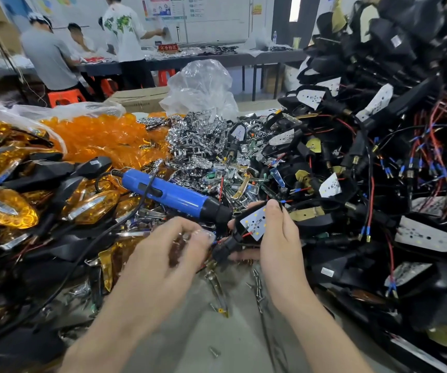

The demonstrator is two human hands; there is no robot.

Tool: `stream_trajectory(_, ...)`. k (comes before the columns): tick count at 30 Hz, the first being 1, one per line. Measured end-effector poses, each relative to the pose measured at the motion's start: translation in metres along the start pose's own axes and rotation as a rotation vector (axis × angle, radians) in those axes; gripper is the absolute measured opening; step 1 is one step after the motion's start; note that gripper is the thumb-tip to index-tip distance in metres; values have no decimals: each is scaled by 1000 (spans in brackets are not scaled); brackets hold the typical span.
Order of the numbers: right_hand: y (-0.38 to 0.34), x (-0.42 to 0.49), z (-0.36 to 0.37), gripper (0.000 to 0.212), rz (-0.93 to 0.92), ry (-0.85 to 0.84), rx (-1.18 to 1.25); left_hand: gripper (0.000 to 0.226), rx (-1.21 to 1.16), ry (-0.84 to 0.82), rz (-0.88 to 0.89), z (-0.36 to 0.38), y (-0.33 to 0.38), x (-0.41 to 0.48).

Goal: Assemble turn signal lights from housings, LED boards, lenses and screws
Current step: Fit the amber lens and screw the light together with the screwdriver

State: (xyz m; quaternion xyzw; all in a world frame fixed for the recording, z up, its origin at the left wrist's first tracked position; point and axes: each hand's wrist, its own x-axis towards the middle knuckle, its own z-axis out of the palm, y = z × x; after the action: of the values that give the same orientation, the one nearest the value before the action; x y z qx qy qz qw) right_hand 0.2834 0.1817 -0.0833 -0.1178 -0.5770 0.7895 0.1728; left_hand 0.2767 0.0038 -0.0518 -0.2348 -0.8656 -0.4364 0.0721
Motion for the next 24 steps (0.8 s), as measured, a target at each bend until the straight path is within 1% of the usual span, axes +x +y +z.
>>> stream_trajectory(2,1,0,1,41,-2,20,-10,32,303,-65,104,4,-1,-1)
stream_trajectory(3,1,0,1,40,-1,29,5,30,391,-82,155,6,-1,0)
stream_trajectory(5,0,1,0,40,0,46,46,23,439,-88,210,6,0,2)
stream_trajectory(9,2,0,3,39,15,73,72,27,414,-70,243,5,-3,2)
stream_trajectory(11,2,0,4,42,36,63,104,30,423,-67,288,6,-2,3)
stream_trajectory(13,3,0,5,43,55,47,130,32,393,-62,296,7,-3,4)
stream_trajectory(15,2,0,6,46,76,35,184,26,336,-48,263,6,-4,3)
stream_trajectory(18,0,0,6,48,106,17,244,38,292,-71,220,6,-6,2)
stream_trajectory(20,-1,1,5,43,93,12,242,45,307,-77,193,8,-8,4)
stream_trajectory(21,-1,2,6,41,77,13,233,44,294,-68,177,9,-7,5)
stream_trajectory(23,-2,2,8,37,24,20,209,41,160,-1,113,10,-6,4)
stream_trajectory(24,-2,1,8,35,-6,26,192,47,46,56,50,9,-6,4)
